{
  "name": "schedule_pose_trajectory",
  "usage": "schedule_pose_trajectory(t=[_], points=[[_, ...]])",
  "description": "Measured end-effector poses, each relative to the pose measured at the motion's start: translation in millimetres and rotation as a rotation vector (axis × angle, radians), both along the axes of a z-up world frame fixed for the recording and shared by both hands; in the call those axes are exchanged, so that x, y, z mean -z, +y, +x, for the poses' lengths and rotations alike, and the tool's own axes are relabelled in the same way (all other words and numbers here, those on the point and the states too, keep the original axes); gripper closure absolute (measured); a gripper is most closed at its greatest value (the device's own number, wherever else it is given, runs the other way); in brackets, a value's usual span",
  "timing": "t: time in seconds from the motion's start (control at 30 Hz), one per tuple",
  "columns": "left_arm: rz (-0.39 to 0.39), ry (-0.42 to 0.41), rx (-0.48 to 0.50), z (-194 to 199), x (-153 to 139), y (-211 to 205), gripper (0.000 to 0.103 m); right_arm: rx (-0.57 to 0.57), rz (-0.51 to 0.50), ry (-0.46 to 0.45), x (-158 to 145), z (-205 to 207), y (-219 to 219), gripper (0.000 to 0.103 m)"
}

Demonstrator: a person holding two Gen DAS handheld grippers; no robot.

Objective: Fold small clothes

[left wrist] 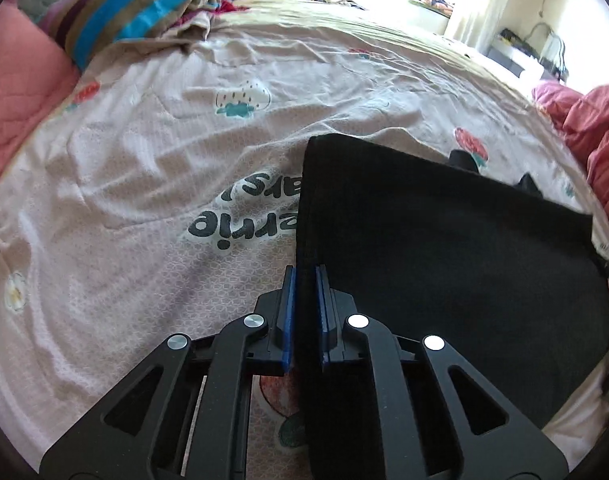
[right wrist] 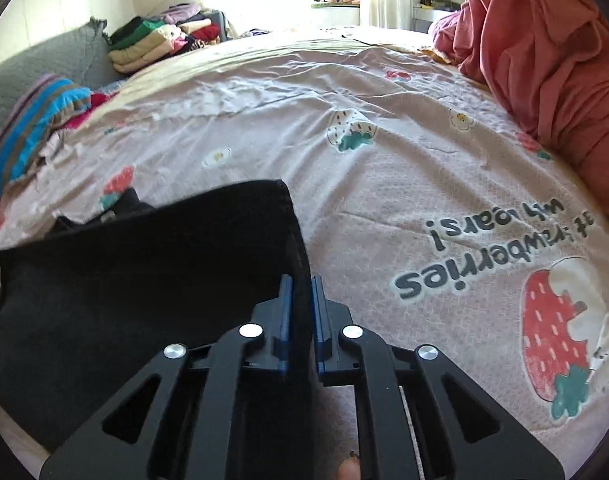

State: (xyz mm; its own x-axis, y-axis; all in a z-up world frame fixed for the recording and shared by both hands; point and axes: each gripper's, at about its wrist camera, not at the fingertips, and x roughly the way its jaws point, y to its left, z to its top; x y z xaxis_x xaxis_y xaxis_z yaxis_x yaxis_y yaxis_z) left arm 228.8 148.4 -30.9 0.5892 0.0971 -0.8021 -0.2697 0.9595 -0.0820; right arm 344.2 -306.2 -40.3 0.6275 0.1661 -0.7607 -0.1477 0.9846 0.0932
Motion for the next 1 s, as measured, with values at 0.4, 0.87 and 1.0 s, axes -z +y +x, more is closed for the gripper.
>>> schedule_pose_trajectory(t=[0.4,0.87,1.0], points=[[-0.009,-0.057,0.014,-37.2,-37.5,-27.5,0.069,-0.157,-0.008,-0.126,-41.3,-79.8,24.3,0.058],[0.038,0.074,0.126,-64.9,-8.8,-85.9,0.054,-0.179,-0.072,0.056,-3.8,-114.3,35.5,0.054],[0.009,0.071,0.115,-69.4,-5.2,-83.3,0.054,-0.173,-0.066,0.052,2.8,-120.8,29.7,0.054]])
